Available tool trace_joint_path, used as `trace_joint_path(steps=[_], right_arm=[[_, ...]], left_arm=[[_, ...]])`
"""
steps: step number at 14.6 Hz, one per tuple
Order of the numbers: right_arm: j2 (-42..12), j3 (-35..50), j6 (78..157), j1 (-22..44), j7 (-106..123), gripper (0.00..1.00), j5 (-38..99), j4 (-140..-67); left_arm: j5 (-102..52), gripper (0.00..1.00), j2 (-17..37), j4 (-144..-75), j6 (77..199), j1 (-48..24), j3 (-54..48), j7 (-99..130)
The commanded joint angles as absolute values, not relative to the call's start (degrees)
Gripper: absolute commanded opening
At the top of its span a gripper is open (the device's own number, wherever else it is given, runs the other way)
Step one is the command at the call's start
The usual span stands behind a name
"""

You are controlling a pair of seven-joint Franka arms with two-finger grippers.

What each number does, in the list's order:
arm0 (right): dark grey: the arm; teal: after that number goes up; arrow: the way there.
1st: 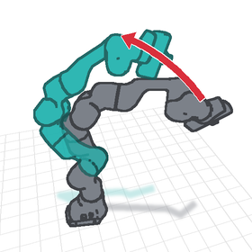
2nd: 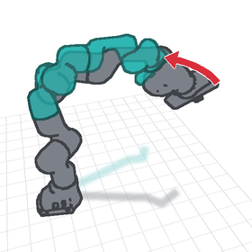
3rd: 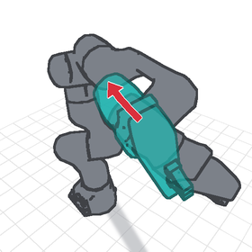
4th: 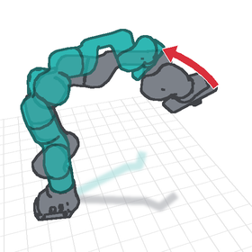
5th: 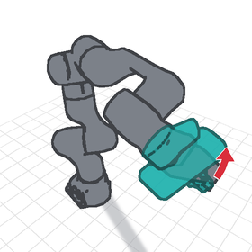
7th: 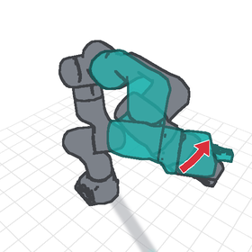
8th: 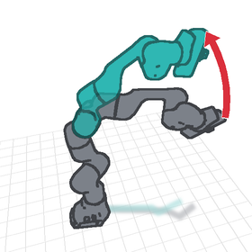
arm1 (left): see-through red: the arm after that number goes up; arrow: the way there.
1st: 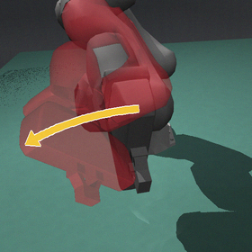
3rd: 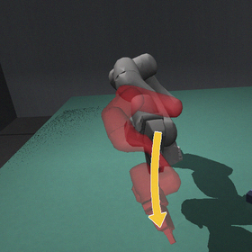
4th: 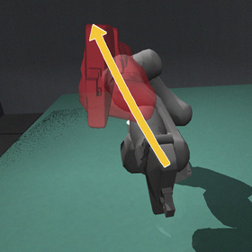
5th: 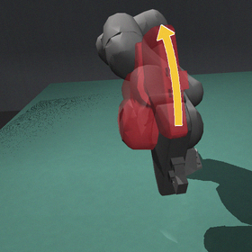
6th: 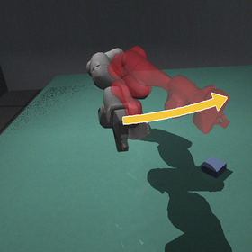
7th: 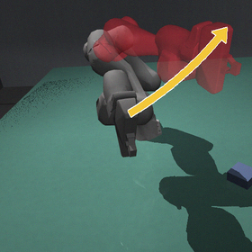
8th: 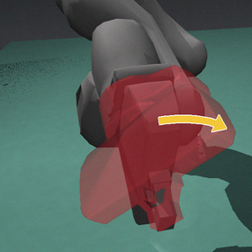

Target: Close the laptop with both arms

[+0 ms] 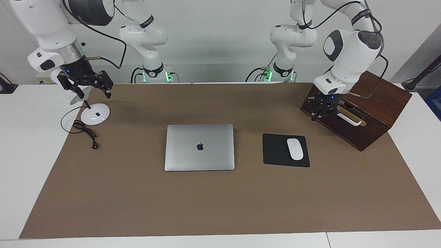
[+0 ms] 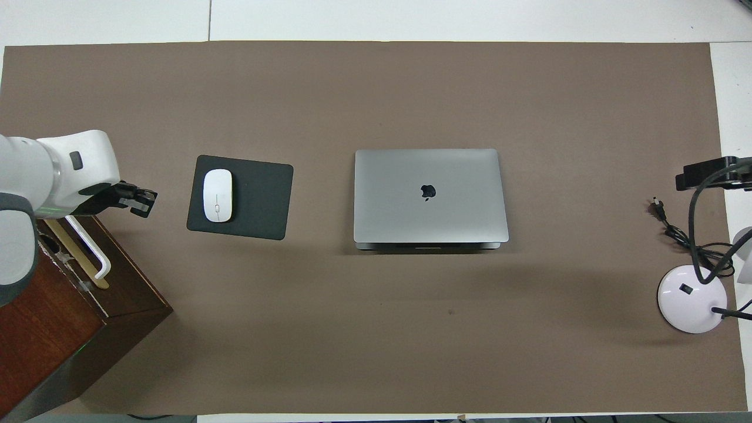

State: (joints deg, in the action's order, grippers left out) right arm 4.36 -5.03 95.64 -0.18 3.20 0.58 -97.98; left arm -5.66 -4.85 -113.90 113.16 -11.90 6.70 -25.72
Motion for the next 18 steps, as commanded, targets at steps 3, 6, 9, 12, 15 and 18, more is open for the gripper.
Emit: trace_joint_path(steps=[3, 6, 9, 12, 15, 18], right_arm=[[3.7, -5.1, 94.9, -0.4, 2.9, 1.0, 1.1, -96.8], [3.8, -5.0, 94.9, -0.4, 3.0, 1.0, 1.0, -96.8], [3.9, -5.0, 94.9, -0.4, 3.1, 1.0, 1.1, -96.8], [4.2, -5.1, 94.8, -0.4, 3.0, 1.0, 0.9, -96.9], [4.4, -5.1, 94.6, -0.4, 2.9, 1.0, 0.5, -97.4], [4.5, -5.1, 94.6, -0.5, 2.9, 1.0, -1.0, -97.5]], left_arm=[[-3.2, 0.0, -6.0, -107.8, 105.0, -6.6, 6.3, -25.1], [-3.3, 0.0, -5.6, -104.4, 102.7, -4.0, 6.3, -20.1], [-3.3, 0.0, -4.6, -100.9, 100.1, -3.8, 6.3, -7.7], [-3.5, 0.99, -2.6, -96.8, 96.8, -3.7, 6.4, -5.6], [-3.5, 1.0, -0.8, -92.8, 94.6, -3.7, 6.6, -4.5], [-3.3, 1.0, 0.4, -90.8, 93.9, -3.7, 6.7, -4.5]])
